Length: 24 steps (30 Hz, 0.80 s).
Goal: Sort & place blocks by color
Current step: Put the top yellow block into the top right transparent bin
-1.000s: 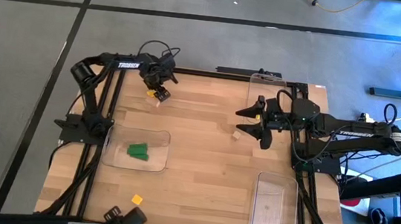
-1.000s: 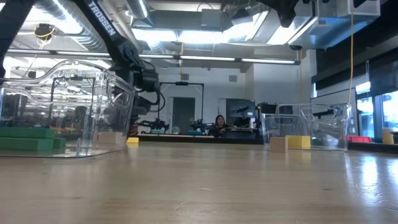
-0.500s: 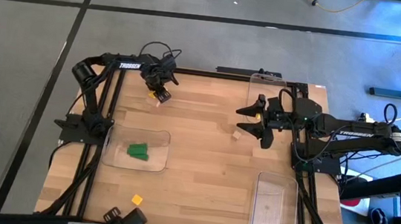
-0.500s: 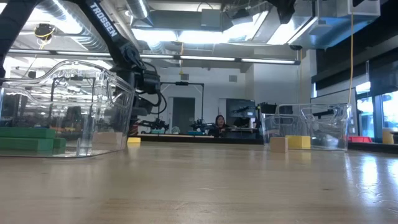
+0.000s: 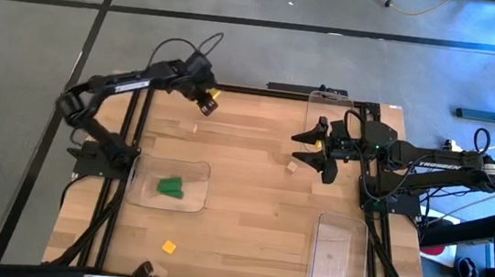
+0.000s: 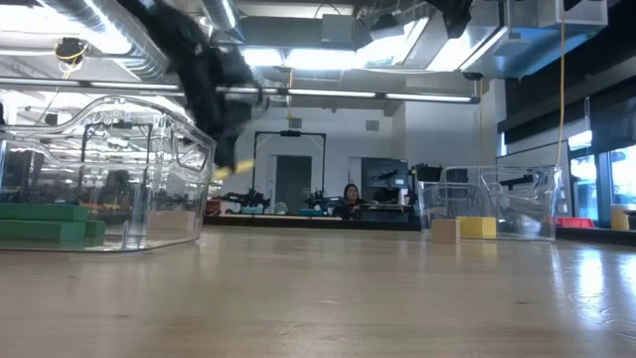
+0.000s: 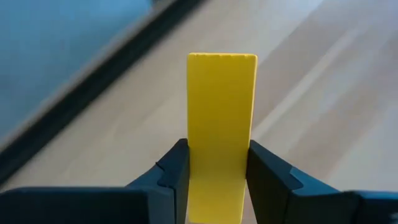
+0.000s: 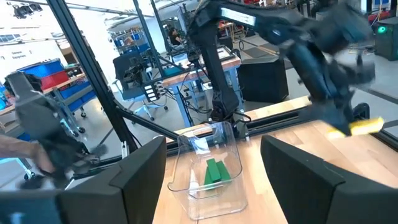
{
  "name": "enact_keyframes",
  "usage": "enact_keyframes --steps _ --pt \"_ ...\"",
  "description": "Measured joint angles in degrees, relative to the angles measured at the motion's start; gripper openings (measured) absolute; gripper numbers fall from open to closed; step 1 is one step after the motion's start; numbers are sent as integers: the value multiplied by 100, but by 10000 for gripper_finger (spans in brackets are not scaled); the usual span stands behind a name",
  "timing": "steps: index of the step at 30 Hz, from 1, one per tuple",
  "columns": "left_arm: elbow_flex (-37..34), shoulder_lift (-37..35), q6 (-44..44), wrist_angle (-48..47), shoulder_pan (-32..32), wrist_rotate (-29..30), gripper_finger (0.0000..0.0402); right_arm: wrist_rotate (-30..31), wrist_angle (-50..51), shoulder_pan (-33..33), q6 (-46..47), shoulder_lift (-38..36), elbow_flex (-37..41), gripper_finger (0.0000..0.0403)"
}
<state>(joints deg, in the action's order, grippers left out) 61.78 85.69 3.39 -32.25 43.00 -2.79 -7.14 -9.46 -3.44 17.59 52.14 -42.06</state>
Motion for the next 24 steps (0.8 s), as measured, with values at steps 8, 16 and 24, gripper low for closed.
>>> enact_keyframes --steps 8,16,24 --pt "2 -1149 883 1241 -1590 -3 113 0 -17 -2 87 29 0 264" --pt "-511 -1386 1349 3807 -3703 807 113 -3 -339 0 137 504 0 264" --pt "-1029 -1377 1601 5051 -4905 1701 113 -391 -1455 14 176 1209 -2 264"
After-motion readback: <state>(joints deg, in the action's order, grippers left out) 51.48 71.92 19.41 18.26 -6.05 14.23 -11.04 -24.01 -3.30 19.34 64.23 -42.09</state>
